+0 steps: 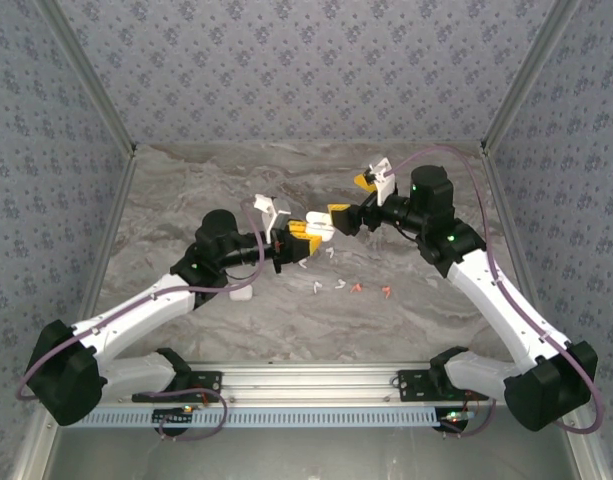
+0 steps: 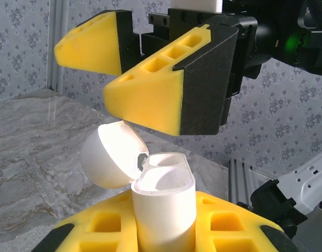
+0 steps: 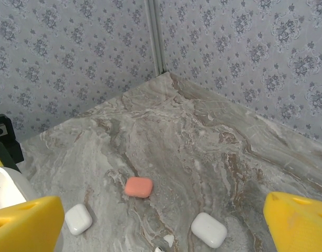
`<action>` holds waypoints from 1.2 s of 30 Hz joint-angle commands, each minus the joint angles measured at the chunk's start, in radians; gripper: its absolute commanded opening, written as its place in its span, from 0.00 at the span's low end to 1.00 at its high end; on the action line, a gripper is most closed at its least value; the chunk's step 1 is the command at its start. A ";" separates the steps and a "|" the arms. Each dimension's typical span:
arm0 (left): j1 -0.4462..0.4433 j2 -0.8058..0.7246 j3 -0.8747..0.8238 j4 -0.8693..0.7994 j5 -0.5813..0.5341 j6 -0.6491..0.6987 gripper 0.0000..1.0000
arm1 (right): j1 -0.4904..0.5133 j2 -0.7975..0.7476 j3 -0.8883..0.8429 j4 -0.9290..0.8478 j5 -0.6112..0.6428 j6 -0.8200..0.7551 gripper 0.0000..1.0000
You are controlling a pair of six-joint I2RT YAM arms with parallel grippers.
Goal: Insert the wireless bluetooth earbuds into the charging case
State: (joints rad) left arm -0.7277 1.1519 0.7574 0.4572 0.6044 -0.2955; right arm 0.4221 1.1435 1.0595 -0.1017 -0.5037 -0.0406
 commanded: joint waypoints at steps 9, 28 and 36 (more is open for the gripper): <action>-0.004 -0.103 -0.027 -0.056 -0.080 0.105 0.00 | -0.078 -0.065 0.018 -0.046 0.033 0.108 1.00; -0.004 -0.256 -0.121 -0.119 -0.172 0.173 0.00 | 0.012 0.324 -0.009 -0.333 0.132 0.162 0.63; -0.005 -0.248 -0.115 -0.129 -0.170 0.169 0.00 | 0.052 0.600 0.167 -0.457 0.246 0.187 0.47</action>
State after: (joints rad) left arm -0.7280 0.9123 0.6308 0.3302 0.4400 -0.1390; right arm 0.4675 1.6974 1.1507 -0.4843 -0.3206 0.1318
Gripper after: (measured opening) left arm 0.219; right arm 0.469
